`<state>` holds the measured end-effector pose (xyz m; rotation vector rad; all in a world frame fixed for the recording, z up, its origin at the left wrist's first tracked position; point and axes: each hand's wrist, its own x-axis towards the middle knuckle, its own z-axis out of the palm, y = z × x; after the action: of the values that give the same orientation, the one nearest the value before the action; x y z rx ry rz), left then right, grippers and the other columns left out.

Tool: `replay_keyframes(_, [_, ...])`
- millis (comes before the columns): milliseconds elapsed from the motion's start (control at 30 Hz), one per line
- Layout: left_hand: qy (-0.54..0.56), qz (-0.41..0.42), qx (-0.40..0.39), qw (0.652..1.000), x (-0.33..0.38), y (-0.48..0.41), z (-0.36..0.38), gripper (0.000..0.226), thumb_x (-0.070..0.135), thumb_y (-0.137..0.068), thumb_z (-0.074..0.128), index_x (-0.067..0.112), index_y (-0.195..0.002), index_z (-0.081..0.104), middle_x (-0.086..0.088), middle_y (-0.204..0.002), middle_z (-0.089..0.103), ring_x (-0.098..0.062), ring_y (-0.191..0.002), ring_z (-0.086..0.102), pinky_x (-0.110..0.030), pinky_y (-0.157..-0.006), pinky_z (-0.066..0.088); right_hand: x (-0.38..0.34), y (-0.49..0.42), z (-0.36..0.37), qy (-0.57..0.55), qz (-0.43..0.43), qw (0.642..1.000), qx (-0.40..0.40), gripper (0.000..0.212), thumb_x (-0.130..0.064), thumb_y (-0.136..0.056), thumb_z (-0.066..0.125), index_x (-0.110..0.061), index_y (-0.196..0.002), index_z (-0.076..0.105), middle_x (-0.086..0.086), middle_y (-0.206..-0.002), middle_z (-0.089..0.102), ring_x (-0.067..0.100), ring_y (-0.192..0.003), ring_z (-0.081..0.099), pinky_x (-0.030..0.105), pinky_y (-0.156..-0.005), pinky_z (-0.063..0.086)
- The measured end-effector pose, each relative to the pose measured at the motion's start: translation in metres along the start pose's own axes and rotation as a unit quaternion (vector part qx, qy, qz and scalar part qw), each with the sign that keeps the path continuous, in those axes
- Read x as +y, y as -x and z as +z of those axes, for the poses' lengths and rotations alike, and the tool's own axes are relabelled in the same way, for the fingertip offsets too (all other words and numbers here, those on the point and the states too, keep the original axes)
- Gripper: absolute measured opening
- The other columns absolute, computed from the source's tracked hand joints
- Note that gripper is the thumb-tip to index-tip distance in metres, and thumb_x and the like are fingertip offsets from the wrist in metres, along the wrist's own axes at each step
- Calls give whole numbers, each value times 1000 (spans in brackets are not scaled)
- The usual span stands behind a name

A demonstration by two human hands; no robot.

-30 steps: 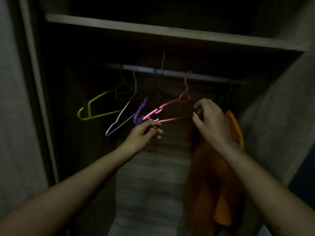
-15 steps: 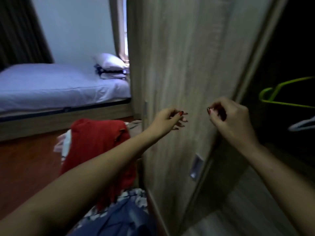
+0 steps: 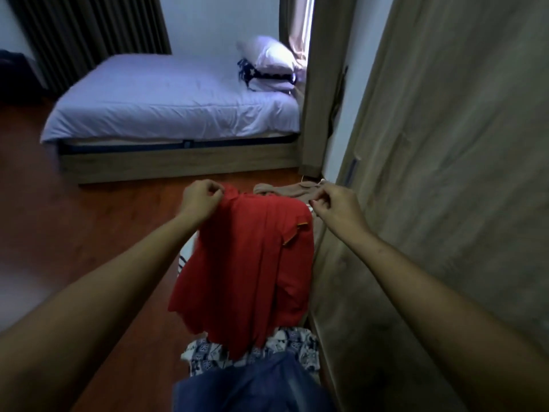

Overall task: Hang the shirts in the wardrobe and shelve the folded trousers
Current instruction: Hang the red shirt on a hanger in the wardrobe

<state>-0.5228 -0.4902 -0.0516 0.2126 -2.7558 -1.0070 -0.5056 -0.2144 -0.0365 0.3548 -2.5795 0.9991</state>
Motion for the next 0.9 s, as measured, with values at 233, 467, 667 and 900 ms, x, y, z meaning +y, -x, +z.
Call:
replay_keyframes(233, [-58, -32, -29, 997, -45, -46, 27, 31, 50, -77, 63, 21, -81, 72, -7, -85, 69, -23, -78, 66, -37, -74, 57, 25, -25, 75, 51, 119, 989, -76, 22, -22, -81, 69, -5, -68, 61, 10, -68, 65, 24, -66, 61, 36, -62, 49])
replay_keyframes(467, [-35, -67, 3, 997, -44, -60, 36, 42, 34, -82, 70, 9, -113, 57, -11, -114, 59, -27, -98, 60, -38, -84, 51, 34, -29, 98, 11, 179, 982, -57, 5, -9, -82, 63, -10, -86, 59, 4, -74, 59, 19, -71, 57, 32, -68, 47])
replay_keyframes(667, [8, -45, 13, 999, -37, -69, 32, 10, 24, -90, 60, 15, -91, 64, -3, -94, 65, -21, -89, 60, -32, -81, 49, 29, -40, 91, -82, 262, 960, -53, 7, -6, -80, 65, -11, -74, 65, -1, -65, 55, 14, -69, 53, 22, -68, 39])
replay_keyframes(900, [386, -17, -22, 922, 16, -49, 13, 21, 12, -98, 44, 23, -80, 47, 13, -51, 50, -1, -45, 42, -17, -44, 34, -4, -22, 55, -286, 188, 937, -71, 18, -5, -82, 67, -20, -74, 61, -5, -72, 59, 4, -65, 53, 13, -61, 44])
